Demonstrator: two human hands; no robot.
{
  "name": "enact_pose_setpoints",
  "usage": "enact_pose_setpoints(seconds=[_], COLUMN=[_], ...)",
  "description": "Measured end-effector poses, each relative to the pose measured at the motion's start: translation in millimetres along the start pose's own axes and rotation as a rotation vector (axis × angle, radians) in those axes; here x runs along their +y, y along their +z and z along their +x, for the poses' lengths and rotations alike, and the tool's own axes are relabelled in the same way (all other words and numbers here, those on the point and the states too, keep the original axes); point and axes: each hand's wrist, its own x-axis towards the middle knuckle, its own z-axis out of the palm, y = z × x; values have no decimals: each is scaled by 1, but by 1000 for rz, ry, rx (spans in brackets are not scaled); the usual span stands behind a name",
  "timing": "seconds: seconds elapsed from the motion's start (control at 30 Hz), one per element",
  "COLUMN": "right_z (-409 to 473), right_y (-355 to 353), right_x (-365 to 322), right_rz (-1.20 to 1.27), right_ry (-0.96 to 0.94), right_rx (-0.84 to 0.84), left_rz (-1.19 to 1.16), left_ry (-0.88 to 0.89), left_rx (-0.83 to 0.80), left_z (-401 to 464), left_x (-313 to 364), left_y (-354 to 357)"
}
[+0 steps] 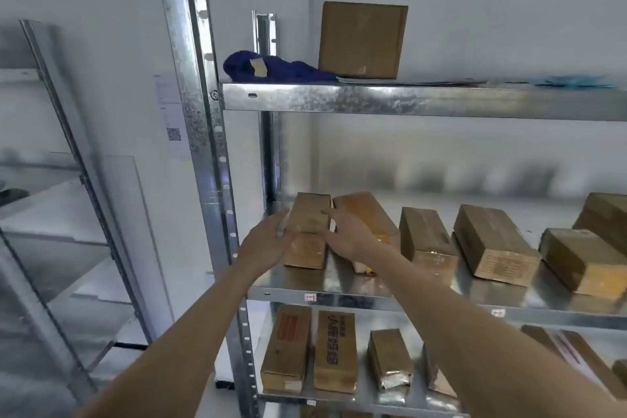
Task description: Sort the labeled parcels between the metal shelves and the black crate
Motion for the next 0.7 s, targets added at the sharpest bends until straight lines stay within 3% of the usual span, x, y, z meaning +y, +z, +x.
enact_pose_setpoints(seconds=[0.33, 0.7], right_z=[54, 36], right_y=[31, 37], right_x=[21, 14], right_rz=[-21, 193], right_ry=[65, 86], right_rx=[-126, -10], left_rz=[-128, -314], left_ry=[-101, -121], left_rx=[-78, -6], left_z=[34, 23], left_x=[-20, -20], left_y=[26, 23])
